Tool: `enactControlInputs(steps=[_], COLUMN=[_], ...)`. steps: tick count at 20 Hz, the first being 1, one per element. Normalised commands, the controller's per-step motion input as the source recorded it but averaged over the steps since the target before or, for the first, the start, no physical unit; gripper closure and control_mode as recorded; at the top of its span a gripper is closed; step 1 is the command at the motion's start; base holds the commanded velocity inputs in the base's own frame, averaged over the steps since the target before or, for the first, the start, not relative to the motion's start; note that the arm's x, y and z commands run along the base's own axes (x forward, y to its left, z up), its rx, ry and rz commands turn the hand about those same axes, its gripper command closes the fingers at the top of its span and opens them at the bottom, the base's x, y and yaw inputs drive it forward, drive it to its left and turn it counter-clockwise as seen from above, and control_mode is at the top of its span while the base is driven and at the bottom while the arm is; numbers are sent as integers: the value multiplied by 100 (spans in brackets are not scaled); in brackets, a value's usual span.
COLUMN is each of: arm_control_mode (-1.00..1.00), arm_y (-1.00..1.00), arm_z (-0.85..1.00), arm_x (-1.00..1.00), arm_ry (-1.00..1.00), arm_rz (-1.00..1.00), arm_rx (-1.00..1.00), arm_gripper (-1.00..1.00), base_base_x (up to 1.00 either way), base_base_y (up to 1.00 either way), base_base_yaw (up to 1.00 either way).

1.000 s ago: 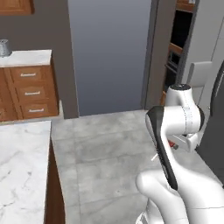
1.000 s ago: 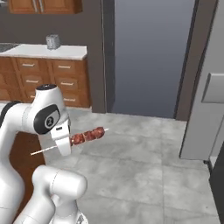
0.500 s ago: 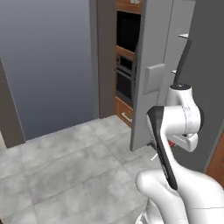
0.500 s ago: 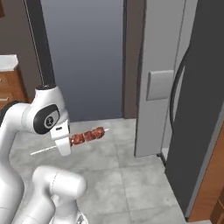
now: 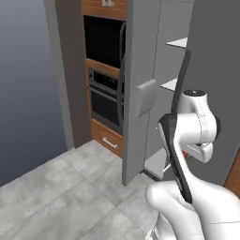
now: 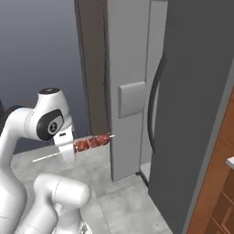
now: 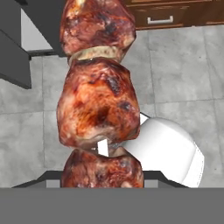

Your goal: Store the kebab skewer in the freezer for long-term storage. Close the freezer door after placing the cooked food.

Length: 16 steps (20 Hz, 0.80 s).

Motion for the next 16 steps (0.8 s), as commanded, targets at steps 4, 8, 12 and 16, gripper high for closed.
enactControlInputs(steps=[4,8,12,16], arm_control_mode=[100,100,100,100], arm_y=[0,0,0,0], arm_z=[0,0,0,0], arm_x=[0,0,0,0], arm_ry=[0,0,0,0], arm_rz=[0,0,0,0], arm_rx=[0,0,0,0], arm_gripper=[100,100,100,100], base_base_x=[58,11,25,64], base_base_y=[21,25,27,53], base_base_yaw=[-60,-37,-19,-19])
